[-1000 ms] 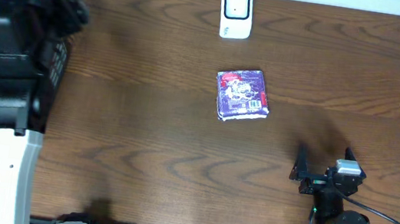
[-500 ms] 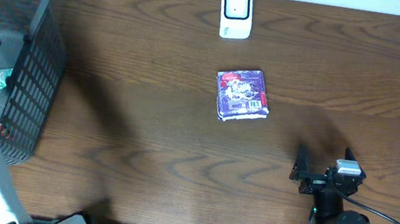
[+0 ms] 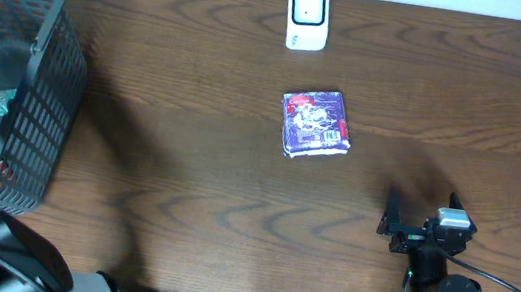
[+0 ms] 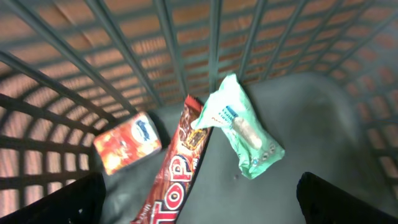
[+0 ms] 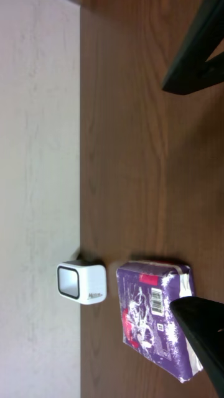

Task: Scan the item barcode
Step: 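Reach into the basket and grasp the mint-green wipes pouch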

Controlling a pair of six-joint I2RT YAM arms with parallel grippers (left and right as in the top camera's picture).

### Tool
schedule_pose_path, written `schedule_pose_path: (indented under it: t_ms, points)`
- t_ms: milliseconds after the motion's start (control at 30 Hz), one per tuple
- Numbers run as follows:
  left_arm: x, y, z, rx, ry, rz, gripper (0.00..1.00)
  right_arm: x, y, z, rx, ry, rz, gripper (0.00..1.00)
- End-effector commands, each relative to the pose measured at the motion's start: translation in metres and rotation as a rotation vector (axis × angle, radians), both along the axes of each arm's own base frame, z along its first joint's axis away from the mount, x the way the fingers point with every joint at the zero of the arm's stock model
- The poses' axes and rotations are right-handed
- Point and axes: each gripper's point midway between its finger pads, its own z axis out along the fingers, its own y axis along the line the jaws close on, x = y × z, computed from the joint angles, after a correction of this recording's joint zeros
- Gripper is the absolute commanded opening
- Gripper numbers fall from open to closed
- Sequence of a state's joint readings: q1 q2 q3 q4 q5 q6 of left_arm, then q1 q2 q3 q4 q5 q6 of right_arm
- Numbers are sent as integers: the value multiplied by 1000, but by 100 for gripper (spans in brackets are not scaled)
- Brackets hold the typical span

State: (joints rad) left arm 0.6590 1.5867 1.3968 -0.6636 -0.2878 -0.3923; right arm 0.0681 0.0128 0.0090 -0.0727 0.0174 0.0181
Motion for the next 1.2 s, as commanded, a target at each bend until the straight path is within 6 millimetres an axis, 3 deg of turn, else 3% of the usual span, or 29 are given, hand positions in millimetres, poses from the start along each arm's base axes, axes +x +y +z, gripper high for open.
schedule_pose_path:
  t_ms: [0,200,300,533,867,900,933,1033,1167]
  points:
    - [11,4,-32,-61,13,35,98,0,2,-1,10,1,7,99]
    - [49,1,-81,-187,-35,-49,98,0,2,-1,10,1,7,99]
    - [59,7,-95,-186,-47,-54,98,0,2,-1,10,1,7,99]
    - [75,20,-121,-172,-64,-54,98,0,2,-1,10,1,7,99]
    - [83,26,-159,-187,-43,-52,99,0,2,-1,10,1,7,99]
    - [85,27,-160,-184,-47,-53,96,0,2,-1,10,1,7,99]
    - [85,27,-161,-184,-48,-53,86,0,2,-1,10,1,7,99]
    - [85,27,-161,-183,-48,-53,43,0,2,-1,10,1,7,99]
    - [84,26,-161,-188,-44,-52,12,0,2,-1,10,2,7,99]
